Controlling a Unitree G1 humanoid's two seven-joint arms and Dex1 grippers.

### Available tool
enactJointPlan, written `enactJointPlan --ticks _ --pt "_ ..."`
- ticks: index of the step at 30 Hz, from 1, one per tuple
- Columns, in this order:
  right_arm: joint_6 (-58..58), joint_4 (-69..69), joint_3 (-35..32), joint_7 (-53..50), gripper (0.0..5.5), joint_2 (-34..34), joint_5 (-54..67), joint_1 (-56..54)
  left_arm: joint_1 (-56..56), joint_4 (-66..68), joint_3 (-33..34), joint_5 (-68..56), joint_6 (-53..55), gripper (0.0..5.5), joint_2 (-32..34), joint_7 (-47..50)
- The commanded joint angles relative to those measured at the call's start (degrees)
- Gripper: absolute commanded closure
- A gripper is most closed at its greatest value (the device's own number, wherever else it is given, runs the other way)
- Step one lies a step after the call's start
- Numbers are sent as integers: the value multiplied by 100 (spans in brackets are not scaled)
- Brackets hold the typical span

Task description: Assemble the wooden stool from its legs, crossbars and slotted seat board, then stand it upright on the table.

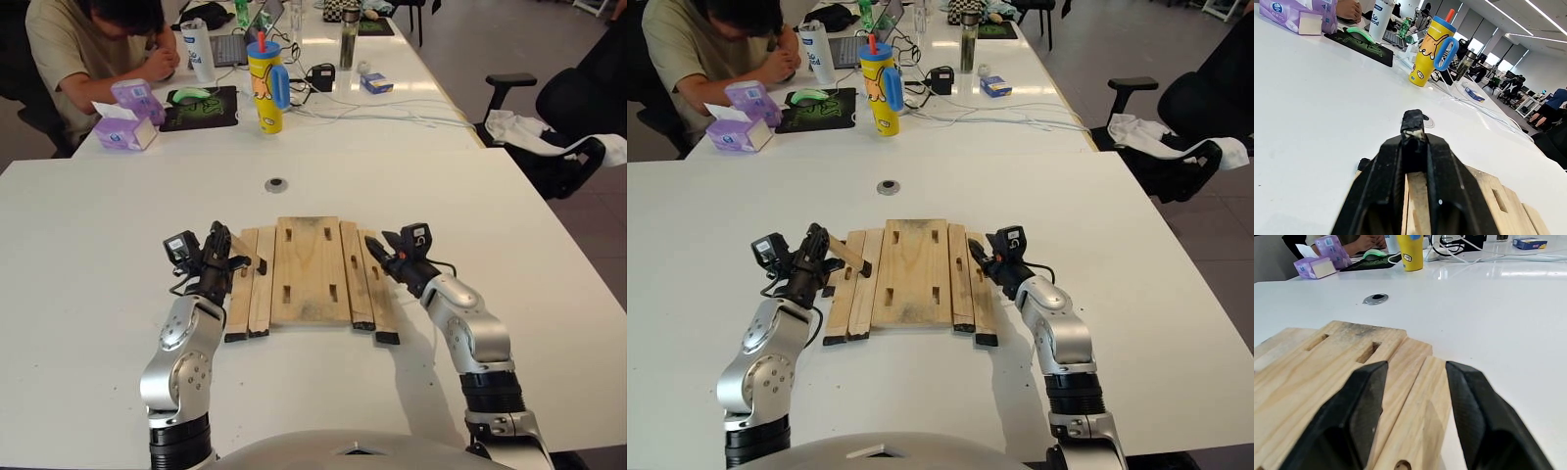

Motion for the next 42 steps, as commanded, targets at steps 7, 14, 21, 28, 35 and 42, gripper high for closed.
enactJointPlan --ticks 7,14,21,28,35,42 --pt "229 -155 214 50 331 -124 -201 -48 500 773 -1206 2155 -181 508 894 180" --pt "384 -222 275 62 331 -135 -177 -99 856 1154 -1284 2242 -516 508 770 -21" --pt "391 -129 299 50 331 -125 -206 -224 695 1428 -1632 2499 -598 508 905 -290" --pt "283 -42 350 17 331 -75 -252 -262 544 1501 -1565 2600 -709 508 880 -384" --pt "176 31 335 -13 331 -13 -311 -159 360 1153 -1321 2547 -1326 465 781 -399" --pt "159 61 363 -31 331 160 -287 -148 -123 287 -1218 2546 -1680 397 739 -536"
